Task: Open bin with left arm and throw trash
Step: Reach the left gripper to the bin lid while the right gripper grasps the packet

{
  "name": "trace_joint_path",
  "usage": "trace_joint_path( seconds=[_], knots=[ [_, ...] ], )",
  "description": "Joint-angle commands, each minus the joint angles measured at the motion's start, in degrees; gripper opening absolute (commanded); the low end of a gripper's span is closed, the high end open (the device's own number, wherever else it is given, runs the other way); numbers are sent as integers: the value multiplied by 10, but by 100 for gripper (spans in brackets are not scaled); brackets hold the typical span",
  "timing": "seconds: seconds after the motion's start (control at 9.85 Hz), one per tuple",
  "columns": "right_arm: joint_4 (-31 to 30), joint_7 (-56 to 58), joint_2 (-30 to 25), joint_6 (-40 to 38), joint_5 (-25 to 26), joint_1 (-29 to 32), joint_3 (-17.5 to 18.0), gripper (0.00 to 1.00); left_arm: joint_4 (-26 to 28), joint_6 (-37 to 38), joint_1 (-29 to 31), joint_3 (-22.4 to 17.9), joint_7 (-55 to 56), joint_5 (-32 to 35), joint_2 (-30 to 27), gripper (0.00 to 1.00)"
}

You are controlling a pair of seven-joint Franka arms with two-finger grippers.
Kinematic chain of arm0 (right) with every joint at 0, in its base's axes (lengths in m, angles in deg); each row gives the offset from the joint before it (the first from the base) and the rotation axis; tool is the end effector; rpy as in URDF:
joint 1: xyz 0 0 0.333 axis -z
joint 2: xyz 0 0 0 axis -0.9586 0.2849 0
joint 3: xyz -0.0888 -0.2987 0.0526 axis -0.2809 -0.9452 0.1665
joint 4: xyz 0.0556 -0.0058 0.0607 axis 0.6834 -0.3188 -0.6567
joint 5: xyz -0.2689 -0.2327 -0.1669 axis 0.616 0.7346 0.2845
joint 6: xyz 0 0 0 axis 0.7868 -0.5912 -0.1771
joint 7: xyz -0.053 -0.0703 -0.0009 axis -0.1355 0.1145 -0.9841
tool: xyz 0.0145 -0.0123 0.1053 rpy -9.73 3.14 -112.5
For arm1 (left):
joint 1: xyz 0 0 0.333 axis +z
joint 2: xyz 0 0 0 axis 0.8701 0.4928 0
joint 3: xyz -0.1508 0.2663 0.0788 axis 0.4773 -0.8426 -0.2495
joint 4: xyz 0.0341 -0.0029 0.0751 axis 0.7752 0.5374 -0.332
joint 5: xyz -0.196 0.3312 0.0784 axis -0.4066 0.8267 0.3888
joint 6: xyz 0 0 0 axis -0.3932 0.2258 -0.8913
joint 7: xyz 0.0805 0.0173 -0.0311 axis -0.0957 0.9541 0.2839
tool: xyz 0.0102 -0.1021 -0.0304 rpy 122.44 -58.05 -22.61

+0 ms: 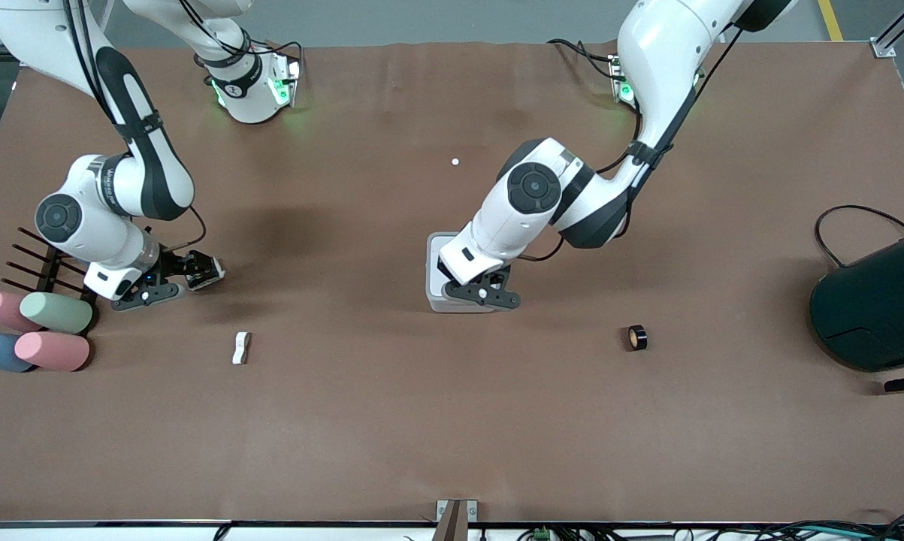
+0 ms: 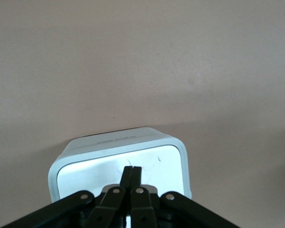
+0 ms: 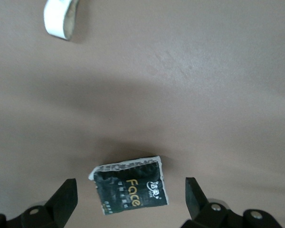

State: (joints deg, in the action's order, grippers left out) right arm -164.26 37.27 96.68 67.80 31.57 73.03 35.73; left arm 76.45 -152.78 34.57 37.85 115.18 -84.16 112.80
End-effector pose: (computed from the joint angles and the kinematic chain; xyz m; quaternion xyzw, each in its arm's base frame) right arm 0.5306 -0.0530 0.2309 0.9893 0.1415 -0.0355 0.0009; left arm 0.5559 -0.4732 0.3234 0.9885 -0.0650 0.0217 0.1349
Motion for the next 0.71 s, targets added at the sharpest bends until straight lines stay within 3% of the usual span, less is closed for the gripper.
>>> trace_joint_path(
  seconds=[0.0, 0.3, 0.41, 0.61],
  knots=[
    [-13, 13, 15, 19, -1, 4, 4, 100, -11, -6, -6, -4, 10, 22, 24, 0],
    [-13, 14, 34, 29, -1, -1, 4, 100, -9, -5, -6, -4, 31, 28, 61, 0],
    [-14, 14, 39, 29, -1, -2, 4, 100, -8, 12, 2, -4, 38, 28, 50, 0],
    [-22, 14, 46, 33, -1, -2, 4, 100, -17, 113, 49, -5, 27, 31, -18, 0]
  ],
)
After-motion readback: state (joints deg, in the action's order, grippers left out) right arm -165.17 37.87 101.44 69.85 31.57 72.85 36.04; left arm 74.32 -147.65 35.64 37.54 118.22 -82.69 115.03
